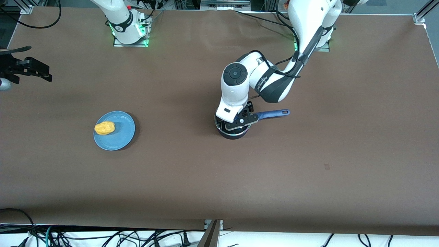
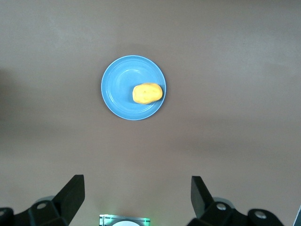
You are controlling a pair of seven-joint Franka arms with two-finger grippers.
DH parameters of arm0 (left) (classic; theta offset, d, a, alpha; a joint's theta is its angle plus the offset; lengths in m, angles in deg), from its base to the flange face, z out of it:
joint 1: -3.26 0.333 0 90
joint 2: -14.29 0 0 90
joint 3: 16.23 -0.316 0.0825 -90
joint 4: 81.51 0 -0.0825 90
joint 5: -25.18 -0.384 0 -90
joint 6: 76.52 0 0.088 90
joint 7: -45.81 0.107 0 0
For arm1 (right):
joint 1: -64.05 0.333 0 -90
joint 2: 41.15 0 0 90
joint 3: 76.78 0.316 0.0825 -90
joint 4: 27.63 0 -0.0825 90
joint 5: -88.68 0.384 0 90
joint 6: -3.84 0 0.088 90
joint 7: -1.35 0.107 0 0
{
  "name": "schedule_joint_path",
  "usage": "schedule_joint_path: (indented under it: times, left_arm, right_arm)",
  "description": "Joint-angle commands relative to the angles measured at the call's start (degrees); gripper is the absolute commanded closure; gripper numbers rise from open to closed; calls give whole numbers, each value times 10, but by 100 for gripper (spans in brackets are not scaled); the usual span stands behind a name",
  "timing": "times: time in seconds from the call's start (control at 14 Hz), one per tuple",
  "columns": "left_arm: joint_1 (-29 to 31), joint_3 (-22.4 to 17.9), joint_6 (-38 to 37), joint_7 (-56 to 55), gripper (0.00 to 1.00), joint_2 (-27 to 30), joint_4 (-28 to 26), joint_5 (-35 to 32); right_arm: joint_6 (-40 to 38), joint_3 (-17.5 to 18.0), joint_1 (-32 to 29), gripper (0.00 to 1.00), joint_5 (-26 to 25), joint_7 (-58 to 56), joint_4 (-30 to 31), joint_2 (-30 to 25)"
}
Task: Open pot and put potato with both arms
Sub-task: 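Lower the left gripper and grasp the blue lid knob, then lift the lid off with the left gripper while the right gripper reaches the potato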
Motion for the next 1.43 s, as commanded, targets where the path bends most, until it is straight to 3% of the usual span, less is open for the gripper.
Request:
schedule_joint_path:
  times: [0.0, 0.14, 0.29, 0.36, 0.5, 1.0, 1.36]
  left_arm:
    - [-5, -2, 13, 4, 0, -2, -4, -12]
    - [-4, -1, 13, 4, 17, 0, -11, -13]
    - [-4, -1, 13, 5, 24, 2, -20, -13]
    - [-4, 0, 13, 5, 40, 3, -22, -13]
    - [-4, 0, 13, 6, 54, 6, -30, -13]
    - [4, 8, -16, 43, 64, 39, -30, 0]
    - [120, 4, -93, 287, 63, 120, -52, 68]
  right_arm:
    - [6, 0, -2, 0, 3, 5, 1, -1]
    - [5, 2, 0, 0, -4, 0, 1, -1]
    - [5, 2, -1, 0, -2, -1, 1, 0]
    - [5, 2, -1, 0, -1, -2, 1, 3]
    - [2, 2, 0, 0, 2, -3, 1, 3]
    - [-4, 3, 5, 0, -2, 0, 3, 28]
    - [2, 3, 0, 0, -6, -3, 5, 60]
